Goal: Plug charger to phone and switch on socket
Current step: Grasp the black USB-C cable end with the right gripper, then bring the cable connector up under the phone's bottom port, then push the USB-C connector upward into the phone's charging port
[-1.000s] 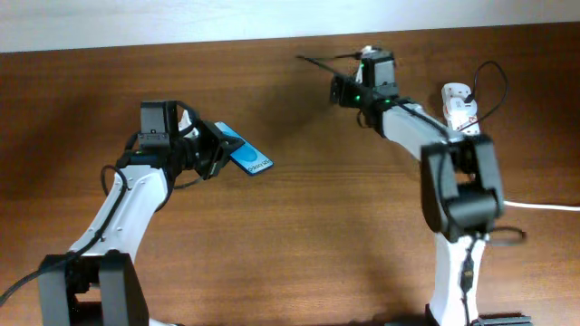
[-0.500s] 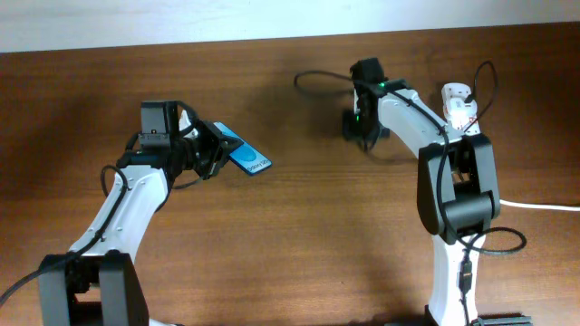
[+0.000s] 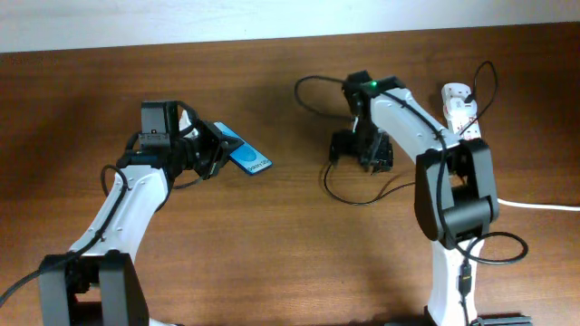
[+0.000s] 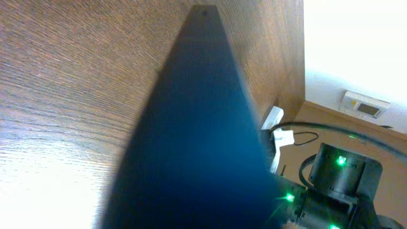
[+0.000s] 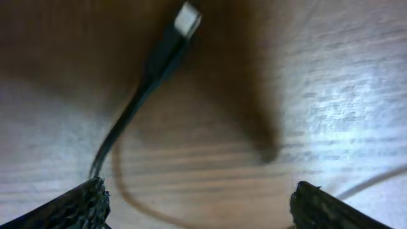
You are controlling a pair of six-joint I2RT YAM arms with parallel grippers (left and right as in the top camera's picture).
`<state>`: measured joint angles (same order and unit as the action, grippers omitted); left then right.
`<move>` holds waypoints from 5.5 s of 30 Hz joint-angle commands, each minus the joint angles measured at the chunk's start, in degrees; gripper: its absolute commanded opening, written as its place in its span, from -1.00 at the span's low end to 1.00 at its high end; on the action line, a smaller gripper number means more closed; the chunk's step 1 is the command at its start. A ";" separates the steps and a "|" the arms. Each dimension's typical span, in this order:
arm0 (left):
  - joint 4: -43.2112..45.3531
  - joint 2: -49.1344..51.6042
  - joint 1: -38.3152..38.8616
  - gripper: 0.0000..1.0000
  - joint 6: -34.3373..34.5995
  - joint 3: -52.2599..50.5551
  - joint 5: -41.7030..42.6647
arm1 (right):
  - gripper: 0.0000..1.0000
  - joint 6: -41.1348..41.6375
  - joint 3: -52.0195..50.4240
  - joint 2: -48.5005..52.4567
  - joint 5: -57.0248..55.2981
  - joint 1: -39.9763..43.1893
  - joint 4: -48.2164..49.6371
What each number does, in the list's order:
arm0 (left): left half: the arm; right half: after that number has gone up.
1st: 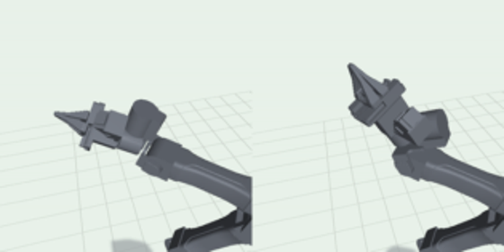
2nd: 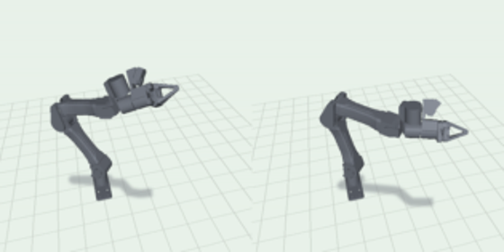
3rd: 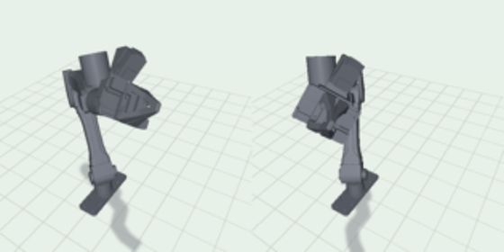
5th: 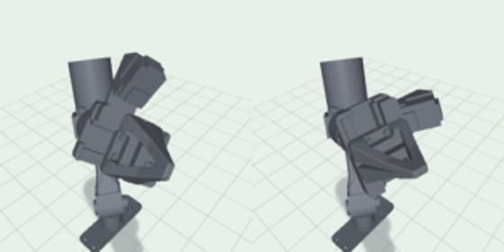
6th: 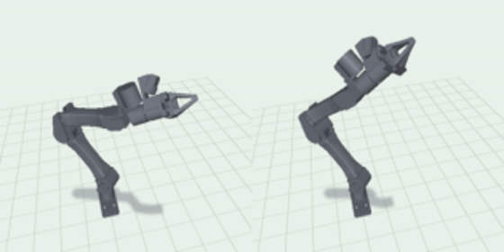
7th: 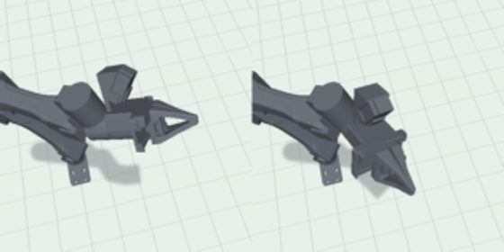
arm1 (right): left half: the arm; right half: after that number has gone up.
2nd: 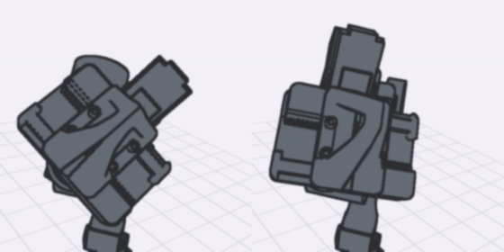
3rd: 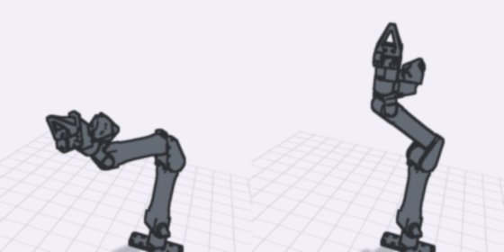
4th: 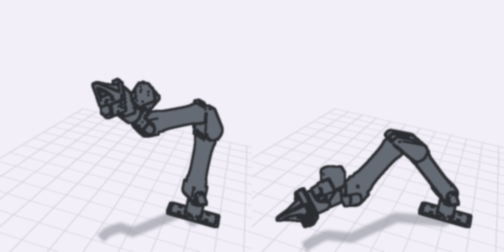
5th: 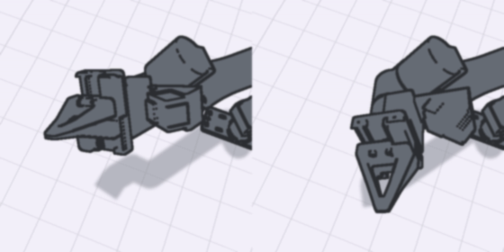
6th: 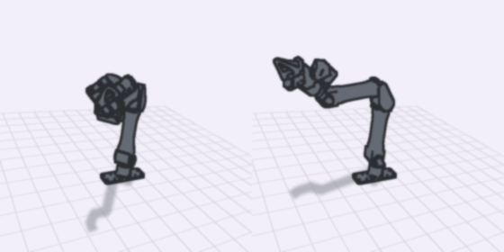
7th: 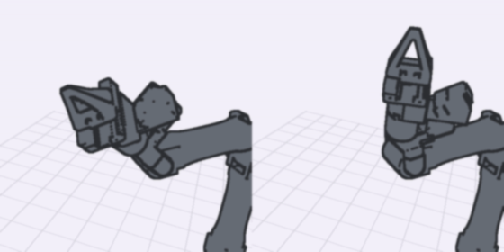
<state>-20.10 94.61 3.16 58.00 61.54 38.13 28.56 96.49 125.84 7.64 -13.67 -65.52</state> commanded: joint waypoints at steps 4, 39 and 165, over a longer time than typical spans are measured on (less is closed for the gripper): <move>0.31 -0.83 0.17 -0.94 -1.09 0.33 1.73 | 0.97 10.67 0.74 -1.62 14.19 -0.98 8.26; 38.99 1.73 0.52 -1.00 -11.21 0.33 39.36 | -0.92 -32.59 -31.41 -59.04 61.07 -1.81 13.75; 50.01 1.92 3.48 -1.00 11.26 0.33 44.15 | -0.92 -5.07 -40.28 -53.09 42.91 -17.07 39.39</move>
<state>29.39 96.23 6.46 68.82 60.97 81.08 23.62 55.90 72.44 49.17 -30.44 -26.52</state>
